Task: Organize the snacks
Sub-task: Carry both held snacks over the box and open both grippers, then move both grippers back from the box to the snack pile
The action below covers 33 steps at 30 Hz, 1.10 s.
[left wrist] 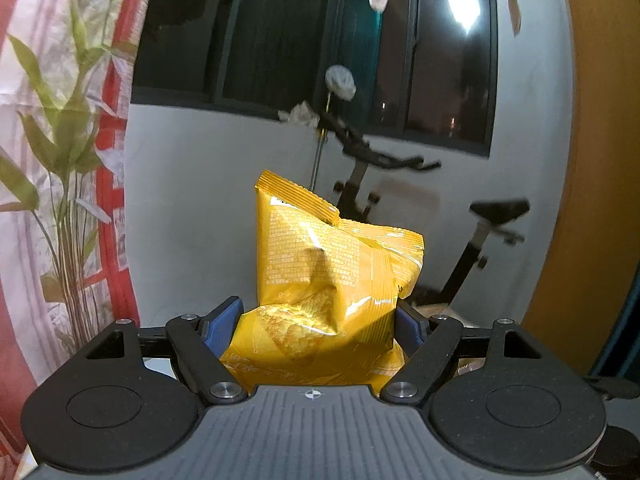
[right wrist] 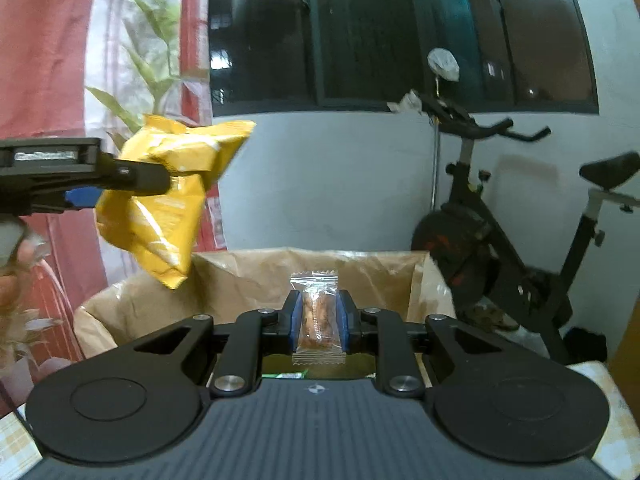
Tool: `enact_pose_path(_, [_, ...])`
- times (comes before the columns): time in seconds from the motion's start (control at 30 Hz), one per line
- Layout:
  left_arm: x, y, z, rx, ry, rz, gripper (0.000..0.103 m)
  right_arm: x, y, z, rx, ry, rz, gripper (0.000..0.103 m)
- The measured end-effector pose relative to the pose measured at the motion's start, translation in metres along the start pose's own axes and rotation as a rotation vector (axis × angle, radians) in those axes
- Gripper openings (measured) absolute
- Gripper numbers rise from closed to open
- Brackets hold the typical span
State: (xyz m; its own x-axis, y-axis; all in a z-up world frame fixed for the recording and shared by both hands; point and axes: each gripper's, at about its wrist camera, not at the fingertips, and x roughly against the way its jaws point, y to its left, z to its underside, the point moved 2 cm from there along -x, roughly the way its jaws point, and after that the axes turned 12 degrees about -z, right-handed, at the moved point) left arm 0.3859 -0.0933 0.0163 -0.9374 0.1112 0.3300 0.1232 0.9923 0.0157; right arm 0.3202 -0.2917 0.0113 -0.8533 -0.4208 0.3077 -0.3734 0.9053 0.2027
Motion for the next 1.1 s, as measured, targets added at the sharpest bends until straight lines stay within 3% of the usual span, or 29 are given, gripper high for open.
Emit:
enact_pose_path(0.23, [-0.014,0.010,0.016,-0.035,0.082,-0.033,0.083,-0.010,-0.005,0.009,-0.019,0.042,0.006,0.021])
enact_pose_path(0.3, [-0.014,0.016,0.017,-0.041,0.088,-0.040,0.089,-0.009,-0.008,0.011,-0.032,0.036,0.009,0.021])
enact_pose_path(0.47, [-0.009,0.026,0.014,-0.044,0.085,-0.042,0.090,-0.006,-0.008,0.011,-0.047,0.036,0.010,0.034])
enact_pose_path(0.67, [0.014,0.037,0.017,-0.047,0.085,-0.047,0.090,0.005,-0.004,0.007,-0.059,0.028,0.002,0.034])
enact_pose_path(0.83, [0.048,0.054,0.024,-0.034,0.066,-0.039,0.090,0.031,0.001,0.004,-0.054,0.027,-0.045,0.043])
enact_pose_path(1.1, [0.095,0.071,0.060,0.034,0.061,-0.030,0.090,0.079,0.010,0.020,-0.005,0.055,-0.059,0.051])
